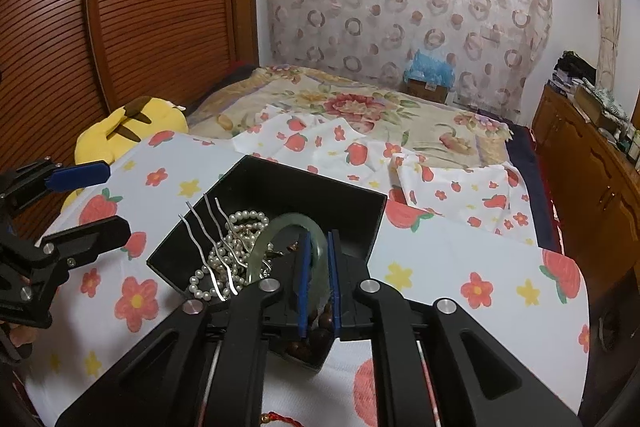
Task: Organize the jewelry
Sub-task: 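Lower and open the left tool over the box while the right tool releases the bangle inside, then grasp the red string bracelet with the right tool while the left tool moves to the green pendant necklace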
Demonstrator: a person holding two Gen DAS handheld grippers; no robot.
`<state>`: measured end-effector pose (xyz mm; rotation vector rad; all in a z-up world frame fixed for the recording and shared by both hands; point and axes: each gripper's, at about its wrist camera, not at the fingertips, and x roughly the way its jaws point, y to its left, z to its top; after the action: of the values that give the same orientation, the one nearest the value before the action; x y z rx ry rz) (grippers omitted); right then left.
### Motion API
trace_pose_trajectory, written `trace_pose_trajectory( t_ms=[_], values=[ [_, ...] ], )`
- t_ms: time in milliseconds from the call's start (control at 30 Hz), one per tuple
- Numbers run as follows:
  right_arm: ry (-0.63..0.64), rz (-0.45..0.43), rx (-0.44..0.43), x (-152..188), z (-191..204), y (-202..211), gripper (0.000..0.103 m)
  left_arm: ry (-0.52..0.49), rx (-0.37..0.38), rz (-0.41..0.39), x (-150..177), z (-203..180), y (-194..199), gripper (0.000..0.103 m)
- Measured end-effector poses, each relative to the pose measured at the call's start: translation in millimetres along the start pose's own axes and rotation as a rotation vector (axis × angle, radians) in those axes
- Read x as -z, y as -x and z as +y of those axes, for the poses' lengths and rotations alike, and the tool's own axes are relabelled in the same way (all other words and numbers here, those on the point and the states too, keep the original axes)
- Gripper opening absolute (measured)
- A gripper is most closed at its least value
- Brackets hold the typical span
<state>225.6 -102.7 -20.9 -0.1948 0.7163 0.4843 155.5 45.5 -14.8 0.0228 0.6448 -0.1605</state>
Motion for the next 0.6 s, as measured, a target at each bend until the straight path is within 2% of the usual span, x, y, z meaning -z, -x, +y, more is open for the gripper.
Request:
trace_pose_trajectory(
  t_ms=[33,300,467,533,600],
  values=[
    [0.003,-0.003,-0.002,-0.3,0.7,-0.1,0.024,-0.006,-0.014,-0.004,1.6,-0.8,0.9,0.082],
    [0.016,-0.046,-0.004,13.6,-2.7,32.0,0.025,0.011,-0.009,-0.008,9.8,2.7,12.4,0.087],
    [0.020,-0.037,-0.023,35.6,-2.8,51.1,0.026,0.018,-0.011,-0.009,14.9,3.1,16.7,0.089],
    [0.017,-0.027,-0.031,45.6,-3.9,56.3,0.032,0.014,-0.015,-0.005,20.1,1.6,18.2,0.091],
    [0.015,-0.004,-0.041,56.9,-5.4,59.3,0.033,0.005,-0.013,0.004,25.7,-0.4,19.2,0.092]
  ],
)
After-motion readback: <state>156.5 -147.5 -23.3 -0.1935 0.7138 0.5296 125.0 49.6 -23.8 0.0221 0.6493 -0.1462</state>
